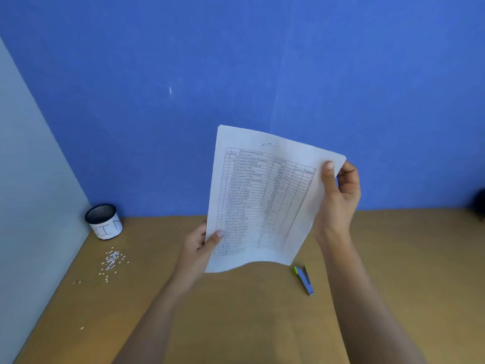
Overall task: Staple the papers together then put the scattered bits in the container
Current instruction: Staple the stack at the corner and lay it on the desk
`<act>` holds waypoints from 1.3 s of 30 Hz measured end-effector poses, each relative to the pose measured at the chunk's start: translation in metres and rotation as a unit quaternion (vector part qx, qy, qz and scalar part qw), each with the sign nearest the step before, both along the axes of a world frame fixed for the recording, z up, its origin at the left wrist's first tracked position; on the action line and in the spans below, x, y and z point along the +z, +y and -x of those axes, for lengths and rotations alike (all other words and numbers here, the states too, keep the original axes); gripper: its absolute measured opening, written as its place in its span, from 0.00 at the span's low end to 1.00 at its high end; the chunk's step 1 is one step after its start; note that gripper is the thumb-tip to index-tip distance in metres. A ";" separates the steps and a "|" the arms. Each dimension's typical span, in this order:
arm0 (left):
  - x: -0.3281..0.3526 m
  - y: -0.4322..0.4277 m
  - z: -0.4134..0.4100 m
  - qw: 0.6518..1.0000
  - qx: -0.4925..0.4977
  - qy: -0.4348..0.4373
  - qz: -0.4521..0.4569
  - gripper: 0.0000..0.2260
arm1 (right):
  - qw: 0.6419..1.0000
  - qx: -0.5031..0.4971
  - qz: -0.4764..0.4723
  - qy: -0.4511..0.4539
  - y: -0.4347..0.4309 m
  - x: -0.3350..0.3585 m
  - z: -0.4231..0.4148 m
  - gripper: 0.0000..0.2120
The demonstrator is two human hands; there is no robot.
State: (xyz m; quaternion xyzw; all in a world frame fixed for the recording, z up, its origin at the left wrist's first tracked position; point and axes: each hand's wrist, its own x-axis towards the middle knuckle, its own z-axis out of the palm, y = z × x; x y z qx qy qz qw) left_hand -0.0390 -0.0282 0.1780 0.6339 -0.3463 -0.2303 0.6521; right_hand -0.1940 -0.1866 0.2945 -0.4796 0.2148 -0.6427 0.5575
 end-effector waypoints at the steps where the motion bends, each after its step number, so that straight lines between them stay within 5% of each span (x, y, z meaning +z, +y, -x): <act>1: -0.001 -0.001 0.000 1.000 0.003 -0.001 0.006 0.08 | 1.000 -0.005 -0.003 0.005 -0.003 -0.002 0.000 0.02; 4: -0.004 -0.003 -0.003 0.999 0.015 -0.002 0.029 0.04 | 1.000 0.016 -0.014 0.022 -0.011 -0.009 0.000 0.05; 8: -0.011 -0.004 -0.007 0.999 0.039 0.021 0.032 0.18 | 0.986 0.084 -0.039 0.136 -0.013 -0.037 -0.002 0.06; 14: -0.033 -0.010 -0.011 0.996 0.094 0.007 0.003 0.11 | 0.930 0.159 -0.100 0.317 0.005 -0.121 -0.009 0.04; 20: -0.058 -0.026 -0.018 0.997 0.051 -0.017 -0.050 0.08 | 0.917 0.125 -0.221 0.309 -0.001 -0.185 -0.008 0.12; 28: -0.053 -0.049 -0.014 0.999 -0.032 -0.012 -0.036 0.12 | 0.824 0.237 -0.353 0.375 -0.004 -0.222 -0.014 0.19; 36: -0.066 -0.088 -0.026 0.998 -0.003 0.015 -0.057 0.10 | 0.865 0.158 -0.329 0.344 -0.031 -0.243 -0.018 0.20; 39: -0.076 -0.105 -0.029 0.994 0.018 -0.004 -0.103 0.04 | 0.876 0.101 -0.310 0.356 -0.047 -0.242 -0.011 0.11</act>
